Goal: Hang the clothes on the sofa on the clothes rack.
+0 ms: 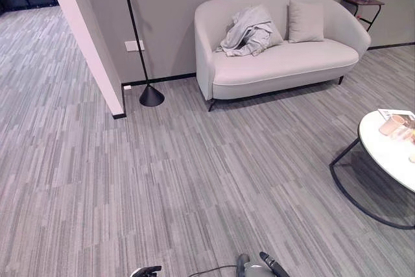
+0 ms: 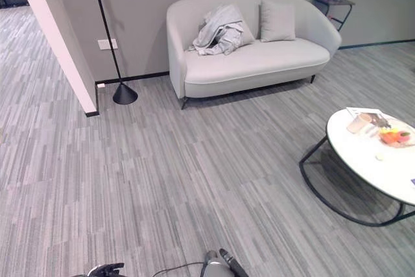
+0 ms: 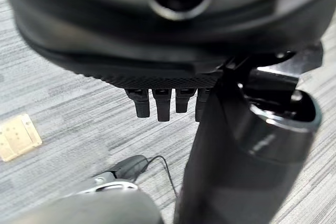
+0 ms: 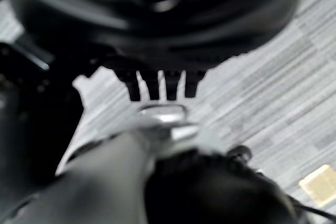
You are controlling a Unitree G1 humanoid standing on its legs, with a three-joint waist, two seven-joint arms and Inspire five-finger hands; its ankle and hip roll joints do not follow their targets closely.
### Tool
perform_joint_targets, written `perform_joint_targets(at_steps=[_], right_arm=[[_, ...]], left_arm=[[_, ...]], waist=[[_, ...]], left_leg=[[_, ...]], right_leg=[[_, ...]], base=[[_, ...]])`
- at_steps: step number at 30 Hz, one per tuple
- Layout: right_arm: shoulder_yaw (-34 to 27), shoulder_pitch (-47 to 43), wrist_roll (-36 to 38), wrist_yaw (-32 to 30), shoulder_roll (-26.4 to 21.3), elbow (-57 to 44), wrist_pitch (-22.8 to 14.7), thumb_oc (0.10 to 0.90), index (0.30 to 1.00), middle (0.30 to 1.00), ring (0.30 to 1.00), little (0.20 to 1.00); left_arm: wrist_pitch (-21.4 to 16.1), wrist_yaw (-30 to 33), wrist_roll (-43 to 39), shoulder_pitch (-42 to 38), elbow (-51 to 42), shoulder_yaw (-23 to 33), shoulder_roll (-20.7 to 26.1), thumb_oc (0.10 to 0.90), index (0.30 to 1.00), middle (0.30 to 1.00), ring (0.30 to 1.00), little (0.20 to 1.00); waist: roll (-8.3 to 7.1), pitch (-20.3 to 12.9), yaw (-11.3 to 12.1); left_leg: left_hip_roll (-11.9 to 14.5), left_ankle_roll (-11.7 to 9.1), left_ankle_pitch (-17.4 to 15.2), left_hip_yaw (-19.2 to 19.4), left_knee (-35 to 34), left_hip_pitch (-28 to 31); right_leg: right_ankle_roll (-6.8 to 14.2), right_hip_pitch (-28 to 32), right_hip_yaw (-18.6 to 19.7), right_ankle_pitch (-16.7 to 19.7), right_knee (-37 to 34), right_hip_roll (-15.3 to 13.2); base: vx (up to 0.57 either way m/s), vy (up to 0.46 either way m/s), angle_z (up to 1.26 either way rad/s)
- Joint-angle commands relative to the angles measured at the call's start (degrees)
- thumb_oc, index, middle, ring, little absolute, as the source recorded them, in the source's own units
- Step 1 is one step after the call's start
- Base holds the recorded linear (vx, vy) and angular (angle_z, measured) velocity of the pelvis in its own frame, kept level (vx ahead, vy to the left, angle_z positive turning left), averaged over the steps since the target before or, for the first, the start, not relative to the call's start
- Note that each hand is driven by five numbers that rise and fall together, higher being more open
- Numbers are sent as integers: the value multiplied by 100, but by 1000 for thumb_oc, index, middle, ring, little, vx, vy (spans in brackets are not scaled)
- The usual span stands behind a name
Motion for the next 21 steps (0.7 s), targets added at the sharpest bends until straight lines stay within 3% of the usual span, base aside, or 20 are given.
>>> perform_joint_targets(at_steps=[1, 5, 7, 9, 11, 12, 13, 16, 18, 19, 20, 21], right_arm=[[322, 54, -358, 127, 156, 76, 19, 800, 900, 900, 900, 900], [378, 162, -465, 228, 71, -80, 11, 800, 900, 900, 900, 900], [413, 225, -509, 225, -27, -199, 10, 800, 900, 900, 900, 900], [434, 241, -533, 217, -65, -256, 12, 800, 900, 900, 900, 900], [537, 297, -620, 189, -182, -502, 0, 800, 900, 900, 900, 900], [655, 389, -685, 200, -266, -808, -22, 800, 900, 900, 900, 900], [655, 392, -685, 199, -267, -810, -21, 800, 900, 900, 900, 900], [771, 439, -718, 130, -489, -1138, -49, 800, 900, 900, 900, 900], [760, 372, -587, 3, -628, -1182, -90, 800, 900, 900, 900, 900], [674, 296, -541, -37, -723, -993, -95, 800, 900, 900, 900, 900], [674, 296, -541, -37, -723, -992, -95, 800, 900, 900, 900, 900], [456, 186, -437, -27, -750, -570, -158, 800, 900, 900, 900, 900]], left_arm=[[-180, 45, 377, -221, 76, -91, -73, 800, 900, 900, 900, 900], [-249, 26, 743, -179, 37, -290, -106, 800, 900, 900, 900, 900], [-263, 77, 744, -134, -43, -351, -128, 800, 900, 900, 900, 900], [-261, 85, 719, -135, -75, -355, -137, 800, 900, 900, 900, 900], [-246, 87, 672, -143, -209, -425, -173, 800, 900, 900, 900, 900], [-282, 129, 832, -174, -384, -606, -169, 800, 900, 900, 900, 900], [-282, 129, 833, -172, -385, -606, -168, 800, 900, 900, 900, 900], [-324, 196, 1534, -252, -770, -1185, -123, 800, 900, 900, 900, 900], [-369, 329, 1725, -361, -959, -1403, -63, 800, 900, 900, 900, 900], [-412, 387, 1516, -427, -1018, -1318, -77, 800, 900, 900, 900, 900], [-412, 387, 1516, -428, -1017, -1318, -77, 800, 900, 900, 900, 900], [-530, 502, 1375, -429, -836, -1210, -207, 800, 900, 900, 900, 900]], waist=[[16, 7, 38], [-75, -225, -2], [-6, -270, -25], [28, -274, -27], [101, -312, -23], [61, -312, -29], [62, -314, -37], [-100, -105, 29], [-153, 59, 81], [-165, 110, 106], [-165, 111, 107], [-128, 9, 130]], left_leg=[[14, -138, -516, -157, 12, 247], [133, -266, -696, -302, 12, 558], [422, -376, -546, -351, 12, 617], [531, -436, -404, -368, 92, 544], [765, -619, 256, -465, 642, 184], [926, -767, 787, -479, 1309, -118], [930, -769, 782, -489, 1320, -127], [1125, -728, 1314, -655, 3314, -1040], [1323, -619, 1131, -539, 3821, -1406], [1439, -612, 864, -345, 3360, -1556], [1439, -612, 865, -345, 3358, -1554], [1387, -683, 870, -298, 1274, -1434]], right_leg=[[320, 51, 262, 881, 9, -156], [303, 255, 366, 981, 10, -157], [175, 198, 388, 795, 351, 17], [115, 197, 388, 708, 449, 72], [-83, 303, 259, 496, 495, 214], [-242, 559, 108, 329, 379, 299], [-244, 561, 98, 329, 376, 300], [-549, 969, -8, 70, 246, 432], [-586, 1177, -54, -97, 239, 426], [-554, 1316, -147, -230, 241, 339], [-554, 1317, -147, -231, 241, 338], [-451, 1385, -324, -291, 193, 119]], base=[[414, -280, 13], [392, -277, 35], [327, -304, 50], [182, -212, 26], [302, -402, -2], [278, -369, 11], [297, -390, 31], [190, -321, 31], [231, -249, 3], [207, -117, -6], [310, 29, 9], [278, 105, 14]])
